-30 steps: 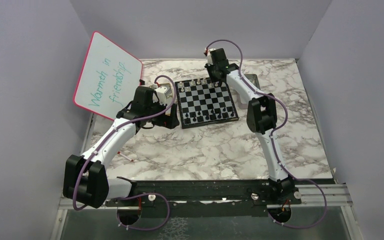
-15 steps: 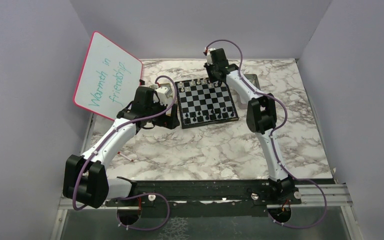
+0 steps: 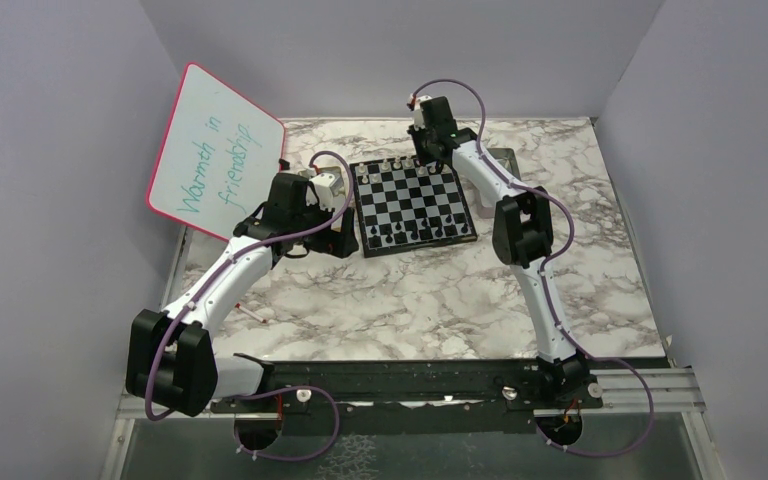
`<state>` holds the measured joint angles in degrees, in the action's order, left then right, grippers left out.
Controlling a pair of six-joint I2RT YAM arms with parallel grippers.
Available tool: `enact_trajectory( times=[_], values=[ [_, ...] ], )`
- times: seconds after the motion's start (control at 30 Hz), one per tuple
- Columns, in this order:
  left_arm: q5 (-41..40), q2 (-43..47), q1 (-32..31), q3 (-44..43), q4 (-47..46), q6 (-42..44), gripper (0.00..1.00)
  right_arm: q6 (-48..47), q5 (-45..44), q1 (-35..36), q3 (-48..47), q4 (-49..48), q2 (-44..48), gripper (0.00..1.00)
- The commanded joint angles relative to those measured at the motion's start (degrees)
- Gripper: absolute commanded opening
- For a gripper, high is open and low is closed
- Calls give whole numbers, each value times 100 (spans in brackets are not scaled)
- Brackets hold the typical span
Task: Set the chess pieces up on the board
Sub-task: Pick up the chess piece from the storage box.
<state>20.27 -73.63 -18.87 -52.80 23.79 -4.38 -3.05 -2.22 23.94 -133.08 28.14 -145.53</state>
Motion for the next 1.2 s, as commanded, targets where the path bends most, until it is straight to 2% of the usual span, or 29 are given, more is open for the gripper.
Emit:
enact_trajectory(
  times=[0.0,0.13,0.3,0.5,0.57,0.67,0.9,1.0,1.17],
  values=[
    [-94,50,-20,15,64,73,99,41,109,36,-139,-113,-186,21],
    [-132,58,-25,24,56,47,99,111,159,32,-240,-25,-127,30],
    [-351,60,-29,8,55,-37,99,181,195,33,-220,-116,229,35],
    [-1144,238,-22,-81,64,-321,99,207,149,36,10,-147,767,44],
    [-1182,283,-20,-156,81,-343,99,253,94,33,217,-110,1021,50],
    [-1231,334,-7,-286,95,-351,99,495,105,37,740,-104,1525,56],
    [-1974,-136,15,-1004,71,-258,98,1197,784,33,2923,-810,3279,72],
    [-2310,-644,23,-1550,71,-45,88,1316,948,38,3720,-1003,4014,77],
    [-2352,-1755,188,-2473,142,184,54,1667,1363,38,5223,-1571,5352,78]
  ],
)
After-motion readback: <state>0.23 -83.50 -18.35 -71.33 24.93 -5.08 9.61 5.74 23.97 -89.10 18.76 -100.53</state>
